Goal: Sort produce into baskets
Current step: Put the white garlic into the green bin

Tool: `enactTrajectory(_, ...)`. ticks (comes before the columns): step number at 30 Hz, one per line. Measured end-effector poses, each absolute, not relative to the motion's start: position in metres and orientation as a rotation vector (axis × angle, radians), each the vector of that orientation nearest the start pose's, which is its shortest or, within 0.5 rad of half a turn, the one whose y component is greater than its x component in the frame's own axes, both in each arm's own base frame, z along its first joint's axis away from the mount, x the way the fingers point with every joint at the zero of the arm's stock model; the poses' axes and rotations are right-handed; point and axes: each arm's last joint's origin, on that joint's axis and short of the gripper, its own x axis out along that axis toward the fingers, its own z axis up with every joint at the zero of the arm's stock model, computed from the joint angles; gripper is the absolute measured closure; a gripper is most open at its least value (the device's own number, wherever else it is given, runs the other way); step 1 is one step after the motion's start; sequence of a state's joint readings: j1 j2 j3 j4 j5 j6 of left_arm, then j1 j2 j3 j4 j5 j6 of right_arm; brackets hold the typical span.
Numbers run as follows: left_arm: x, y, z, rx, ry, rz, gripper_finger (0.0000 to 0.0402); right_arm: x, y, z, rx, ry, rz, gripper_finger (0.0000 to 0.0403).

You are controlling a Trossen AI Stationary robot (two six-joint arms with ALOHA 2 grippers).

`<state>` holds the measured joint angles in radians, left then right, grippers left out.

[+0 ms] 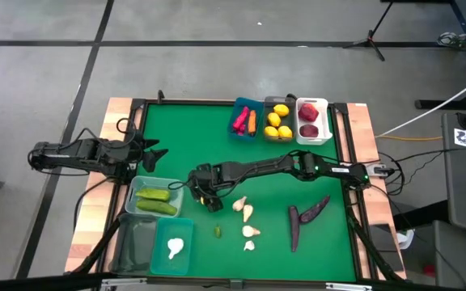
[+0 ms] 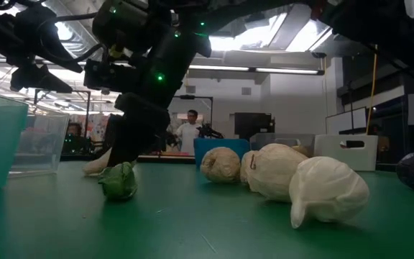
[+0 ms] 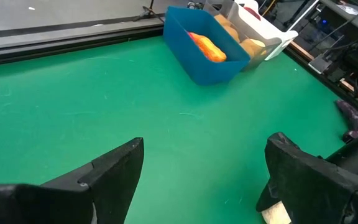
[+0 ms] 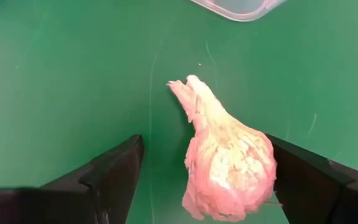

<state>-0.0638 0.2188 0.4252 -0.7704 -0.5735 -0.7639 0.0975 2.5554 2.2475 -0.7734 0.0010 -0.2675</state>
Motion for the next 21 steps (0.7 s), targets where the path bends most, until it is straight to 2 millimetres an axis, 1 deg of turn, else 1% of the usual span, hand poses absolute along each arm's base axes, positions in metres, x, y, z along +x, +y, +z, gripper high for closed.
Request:
enactTrajectory(6,0.0685,0.0114,0.2205,-0.551,0.321,0.670,0.0073,0.5349,0.0525,0.1472,-0.284,1.060,0.224,0.0084)
enactTrajectory(9,0.0685,0.0114,0.2205,-0.550,0.321,0.670,0.0073,0.5351,0.0526,0.1475,-0.272,1.058,0.212,0.0096)
enactTrajectory(12,0.0685,0.0114,0.2205,-0.550,0.321,0.670,0.0073,0.5350,0.0527,0.1472,-0.251,1.062,0.199,0.0128)
enactTrajectory(21,0.0684,0.0114,0.2205,-0.550,0.321,0.670,0.0073,0.5360,0.0518,0.1468,-0.260,1.056,0.166,0.0264)
